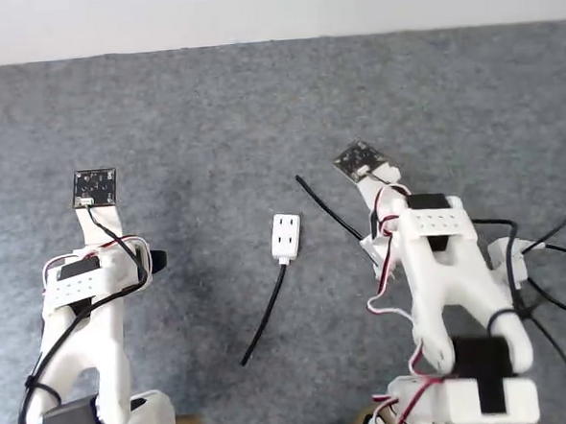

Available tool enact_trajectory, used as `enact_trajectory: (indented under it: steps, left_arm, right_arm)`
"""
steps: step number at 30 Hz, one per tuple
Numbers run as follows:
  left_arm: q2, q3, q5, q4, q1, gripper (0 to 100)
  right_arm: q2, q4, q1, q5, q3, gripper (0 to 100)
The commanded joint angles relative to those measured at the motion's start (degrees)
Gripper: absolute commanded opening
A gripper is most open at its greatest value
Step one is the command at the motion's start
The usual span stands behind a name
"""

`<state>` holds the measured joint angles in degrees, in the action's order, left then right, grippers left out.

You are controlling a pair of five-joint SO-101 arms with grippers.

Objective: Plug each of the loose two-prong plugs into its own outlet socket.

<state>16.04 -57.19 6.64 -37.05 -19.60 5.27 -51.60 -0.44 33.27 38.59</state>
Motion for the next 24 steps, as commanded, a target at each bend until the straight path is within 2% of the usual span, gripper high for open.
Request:
enact_trajectory:
  steps: [1,12,17,24]
  left_arm:
    - [0.0,2.5,0.4,1.0,-0.2,28]
    - [0.0,2.5,0.4,1.0,-0.2,28]
    - [0.0,2.5,0.4,1.0,-0.2,28]
    - [0.0,2.5,0.4,1.0,-0.2,28]
  right_arm:
    - [-2.8,1.5,2.5,0.4,-1.8,0.8]
    - [-4.9,-0.6,8.4,4.9,-4.5,0.8]
    - [-4.8,-0.9,6.1,4.2,-7.0,0.9]
    - [-1.3,-7.2,0.9,0.8,-11.3,0.9]
